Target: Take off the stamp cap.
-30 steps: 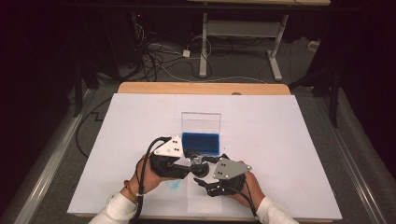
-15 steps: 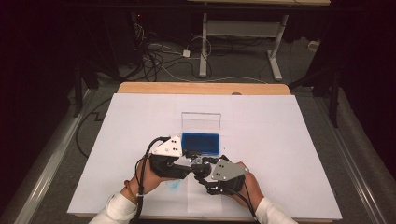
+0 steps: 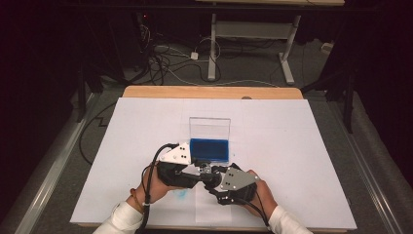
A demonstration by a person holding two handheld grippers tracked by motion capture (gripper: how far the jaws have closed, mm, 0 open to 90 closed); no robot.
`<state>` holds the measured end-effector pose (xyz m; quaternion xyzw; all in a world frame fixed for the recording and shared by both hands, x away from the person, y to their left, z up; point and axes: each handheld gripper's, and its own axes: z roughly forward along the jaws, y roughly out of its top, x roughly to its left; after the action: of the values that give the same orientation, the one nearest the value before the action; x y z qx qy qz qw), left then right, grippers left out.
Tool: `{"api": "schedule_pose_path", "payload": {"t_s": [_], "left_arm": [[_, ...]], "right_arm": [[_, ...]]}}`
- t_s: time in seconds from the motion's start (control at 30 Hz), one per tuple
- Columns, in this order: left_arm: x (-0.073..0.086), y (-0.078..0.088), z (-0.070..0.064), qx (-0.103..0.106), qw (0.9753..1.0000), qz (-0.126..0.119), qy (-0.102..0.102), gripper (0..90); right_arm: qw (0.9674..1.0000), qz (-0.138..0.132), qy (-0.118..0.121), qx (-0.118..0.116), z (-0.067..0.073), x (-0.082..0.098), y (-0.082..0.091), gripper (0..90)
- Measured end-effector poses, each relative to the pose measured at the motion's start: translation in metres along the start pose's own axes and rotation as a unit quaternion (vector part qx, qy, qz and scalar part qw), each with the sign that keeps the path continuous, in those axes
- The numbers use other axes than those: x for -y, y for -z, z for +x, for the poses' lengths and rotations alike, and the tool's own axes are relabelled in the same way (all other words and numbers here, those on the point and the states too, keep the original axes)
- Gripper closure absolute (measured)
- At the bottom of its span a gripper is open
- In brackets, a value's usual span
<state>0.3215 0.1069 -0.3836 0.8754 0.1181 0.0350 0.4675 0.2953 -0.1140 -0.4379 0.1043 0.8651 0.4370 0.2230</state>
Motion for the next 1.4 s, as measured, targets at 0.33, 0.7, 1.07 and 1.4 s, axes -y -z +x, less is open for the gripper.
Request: {"api": "schedule_pose_path", "payload": {"t_s": [0.33,0.7,1.07,1.4], "left_arm": [[0.001,-0.002,0.001,0.004,1.0,-0.004,0.006,54.7],[-0.004,0.01,0.0,-0.017,0.9994,-0.027,-0.012,54.6],[-0.002,0.022,0.002,-0.03,0.9992,-0.023,-0.011,54.7],[0.006,0.027,0.009,-0.063,0.998,0.001,0.002,54.7]], "right_arm": [[1.0,0.006,0.004,0.003,0.0,0.002,0.001,38.3],[0.9981,0.025,0.054,-0.016,0.017,0.001,-0.007,38.9],[0.9979,0.045,0.045,-0.007,0.005,0.013,0.006,38.7],[0.9975,0.055,0.003,0.044,-0.028,0.029,0.03,38.6]]}}
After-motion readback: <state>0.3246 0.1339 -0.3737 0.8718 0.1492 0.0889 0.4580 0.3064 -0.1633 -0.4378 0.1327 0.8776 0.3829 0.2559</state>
